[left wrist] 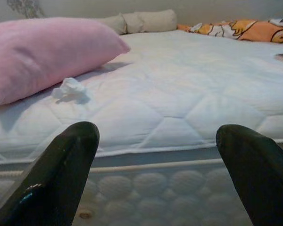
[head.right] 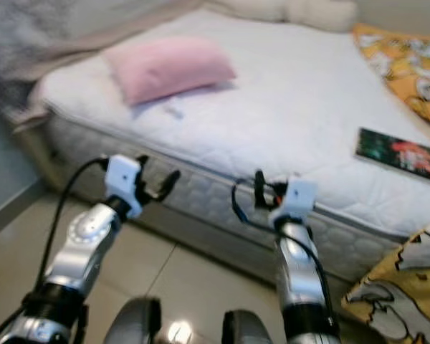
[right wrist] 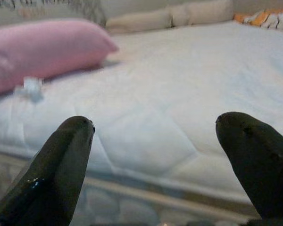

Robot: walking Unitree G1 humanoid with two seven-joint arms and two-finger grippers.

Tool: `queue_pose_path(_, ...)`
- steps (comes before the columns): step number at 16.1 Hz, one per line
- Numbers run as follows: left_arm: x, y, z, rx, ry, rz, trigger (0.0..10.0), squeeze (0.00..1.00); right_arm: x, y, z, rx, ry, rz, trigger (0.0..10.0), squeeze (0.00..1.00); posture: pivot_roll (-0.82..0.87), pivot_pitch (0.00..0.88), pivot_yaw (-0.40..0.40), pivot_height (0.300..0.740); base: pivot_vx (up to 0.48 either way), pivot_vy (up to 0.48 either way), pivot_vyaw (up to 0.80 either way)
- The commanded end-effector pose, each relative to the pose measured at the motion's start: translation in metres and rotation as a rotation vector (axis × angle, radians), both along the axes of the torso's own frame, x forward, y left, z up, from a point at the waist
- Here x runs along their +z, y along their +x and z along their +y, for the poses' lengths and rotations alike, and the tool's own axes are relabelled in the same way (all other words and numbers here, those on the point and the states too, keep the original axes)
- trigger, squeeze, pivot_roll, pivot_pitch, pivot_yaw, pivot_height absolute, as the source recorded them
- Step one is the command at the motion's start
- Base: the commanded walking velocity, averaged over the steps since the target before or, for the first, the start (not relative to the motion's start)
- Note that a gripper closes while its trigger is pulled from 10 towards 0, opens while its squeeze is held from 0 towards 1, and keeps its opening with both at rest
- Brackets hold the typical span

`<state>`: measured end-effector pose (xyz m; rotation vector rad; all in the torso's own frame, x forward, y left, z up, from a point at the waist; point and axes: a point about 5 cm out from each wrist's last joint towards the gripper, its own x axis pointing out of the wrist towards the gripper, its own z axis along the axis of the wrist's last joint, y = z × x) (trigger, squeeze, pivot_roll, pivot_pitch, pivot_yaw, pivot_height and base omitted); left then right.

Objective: Clean up the room

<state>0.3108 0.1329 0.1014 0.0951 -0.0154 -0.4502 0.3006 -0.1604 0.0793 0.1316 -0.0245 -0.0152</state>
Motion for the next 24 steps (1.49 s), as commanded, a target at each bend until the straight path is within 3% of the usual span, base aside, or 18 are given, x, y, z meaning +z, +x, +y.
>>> queue_pose_path(1,0.003,0.001,0.005,0.020,-0.003,-0.007,10.0,0.00,0.000,0.002,0.006,0.014,0.009,0.007,10.0,0.00,0.01,0.000,-0.009,0.638,0.480,0.000,-0.48)
queue_pose_path(6,0.003,0.004,0.009,0.080,-0.019,0.008,10.0,0.00,0.003,0.015,0.006,0.030,-0.011,0.034,10.0,0.00,0.03,0.000,-0.016,0.638,0.431,0.105,-0.10)
queue_pose_path(12,0.004,0.008,0.005,0.099,-0.019,0.023,10.0,0.00,0.001,0.009,0.015,0.069,-0.008,0.027,10.0,0.00,0.02,0.007,-0.016,0.638,0.161,0.388,0.00)
queue_pose_path(13,0.007,0.010,0.004,0.085,0.021,0.004,10.0,0.00,0.001,0.008,0.015,0.069,-0.005,0.028,10.0,0.00,0.02,0.008,-0.016,0.638,0.000,0.424,0.00)
queue_pose_path(21,0.011,0.012,-0.010,0.010,0.076,-0.017,10.0,0.00,0.002,0.008,0.011,0.054,0.000,0.029,10.0,0.00,0.00,0.016,-0.008,0.638,0.443,0.049,0.00)
queue_pose_path(24,0.008,0.011,-0.010,0.031,0.115,-0.023,10.0,0.00,0.002,0.008,0.012,0.048,0.001,0.032,10.0,0.00,0.01,0.012,-0.006,0.638,0.160,0.000,0.00)
